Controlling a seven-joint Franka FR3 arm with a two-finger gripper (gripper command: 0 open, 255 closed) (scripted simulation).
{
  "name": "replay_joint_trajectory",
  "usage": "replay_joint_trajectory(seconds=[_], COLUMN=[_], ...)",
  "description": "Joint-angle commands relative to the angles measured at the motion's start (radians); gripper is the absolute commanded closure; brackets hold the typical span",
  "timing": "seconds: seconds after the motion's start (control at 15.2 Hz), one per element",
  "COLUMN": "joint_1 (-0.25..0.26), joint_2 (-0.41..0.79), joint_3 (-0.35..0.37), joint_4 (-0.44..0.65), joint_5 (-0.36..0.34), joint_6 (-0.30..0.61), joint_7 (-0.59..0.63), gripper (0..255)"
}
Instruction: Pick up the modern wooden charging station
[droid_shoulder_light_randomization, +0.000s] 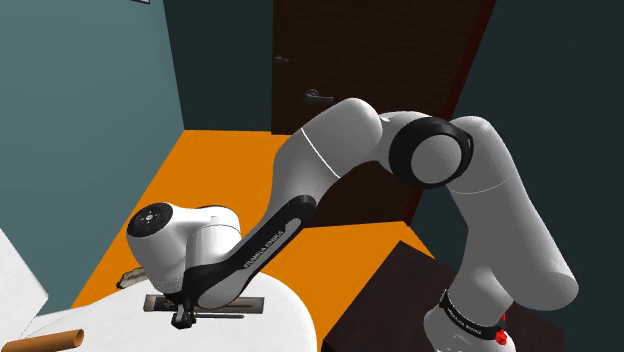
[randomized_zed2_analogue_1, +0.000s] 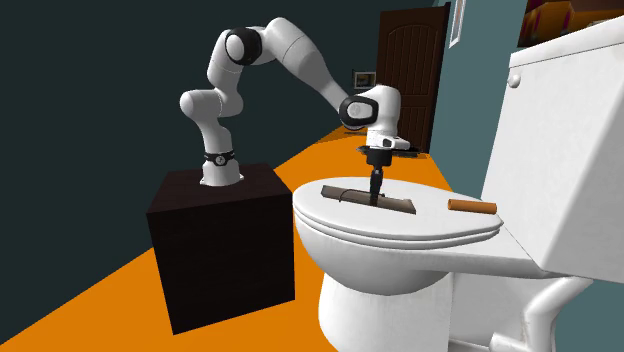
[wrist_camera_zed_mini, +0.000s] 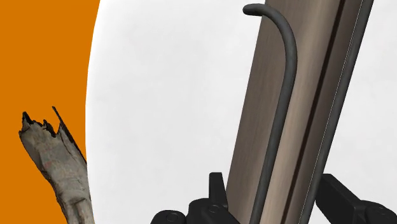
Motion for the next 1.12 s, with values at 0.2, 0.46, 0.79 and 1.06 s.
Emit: replay_joint_trajectory(seconds=[0.2, 0.46, 0.79, 1.06], joint_1=[0.000, -0.003, -0.011, -0.017], joint_2=[0.000, -0.017, -0.060, -0.092], joint_3=[0.000, 0.005, 0.019, 0.028], joint_4=[-0.001, -0.004, -0.004, -0.001], joint_5=[0.000, 0.006, 0.025, 0.040], joint_6=[0.000, -0.013, -0.054, -0.088], joint_7=[0.000, -0.005, -0.023, -0.036], gripper=[255, 255, 255, 255])
